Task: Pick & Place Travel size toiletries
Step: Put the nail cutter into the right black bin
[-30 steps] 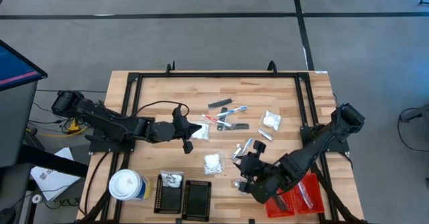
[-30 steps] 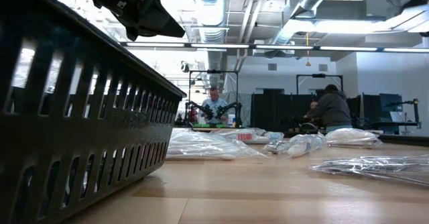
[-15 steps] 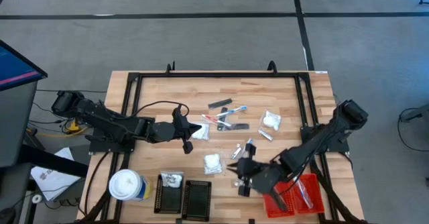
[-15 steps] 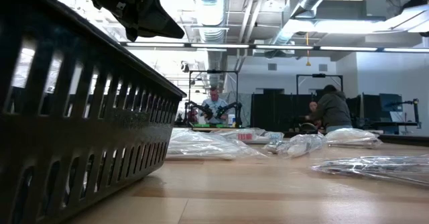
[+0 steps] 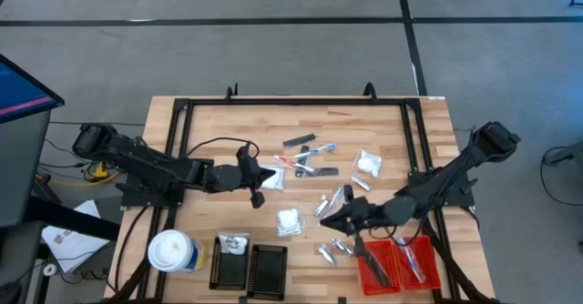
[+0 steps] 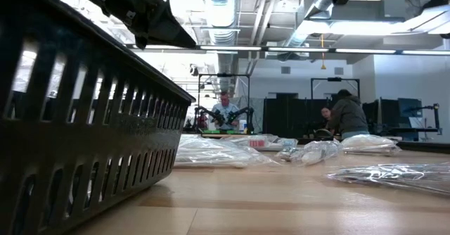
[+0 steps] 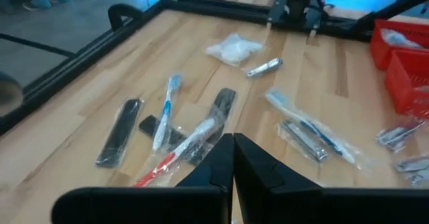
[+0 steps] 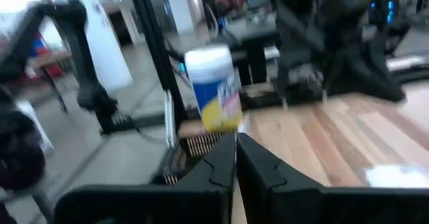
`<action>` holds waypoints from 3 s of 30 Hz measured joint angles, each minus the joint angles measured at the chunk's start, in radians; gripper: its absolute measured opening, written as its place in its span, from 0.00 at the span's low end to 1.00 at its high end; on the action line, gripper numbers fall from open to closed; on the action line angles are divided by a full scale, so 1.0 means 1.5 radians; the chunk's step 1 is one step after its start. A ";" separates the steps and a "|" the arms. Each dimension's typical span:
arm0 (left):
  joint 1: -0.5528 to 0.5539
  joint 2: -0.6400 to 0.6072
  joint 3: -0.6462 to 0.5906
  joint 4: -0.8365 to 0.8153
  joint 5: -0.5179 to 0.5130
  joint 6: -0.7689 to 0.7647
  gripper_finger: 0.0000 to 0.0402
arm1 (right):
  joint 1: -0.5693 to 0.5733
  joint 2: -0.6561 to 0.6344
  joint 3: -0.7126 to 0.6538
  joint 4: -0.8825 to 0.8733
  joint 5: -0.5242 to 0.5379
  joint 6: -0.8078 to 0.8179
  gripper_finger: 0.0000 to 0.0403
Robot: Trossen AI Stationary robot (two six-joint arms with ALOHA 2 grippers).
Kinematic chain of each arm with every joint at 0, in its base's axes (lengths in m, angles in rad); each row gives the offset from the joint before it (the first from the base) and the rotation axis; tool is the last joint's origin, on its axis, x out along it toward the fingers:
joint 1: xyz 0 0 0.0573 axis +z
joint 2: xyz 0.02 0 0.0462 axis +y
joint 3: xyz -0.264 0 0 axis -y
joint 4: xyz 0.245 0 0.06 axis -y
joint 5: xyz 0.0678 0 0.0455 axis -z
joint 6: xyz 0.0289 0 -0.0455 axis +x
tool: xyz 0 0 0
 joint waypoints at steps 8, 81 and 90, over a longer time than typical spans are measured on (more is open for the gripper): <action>0.043 0.065 0.000 0.040 0.103 0.004 0.00 | -0.010 -0.035 -0.022 0.087 0.000 -0.041 0.03; -0.116 -0.188 0.000 -0.090 0.117 0.097 0.00 | -0.092 -0.045 -0.003 -0.639 0.020 0.537 0.00; -0.116 -0.188 0.000 -0.090 0.117 0.097 0.00 | -0.090 -0.045 -0.004 -0.853 0.010 0.743 0.00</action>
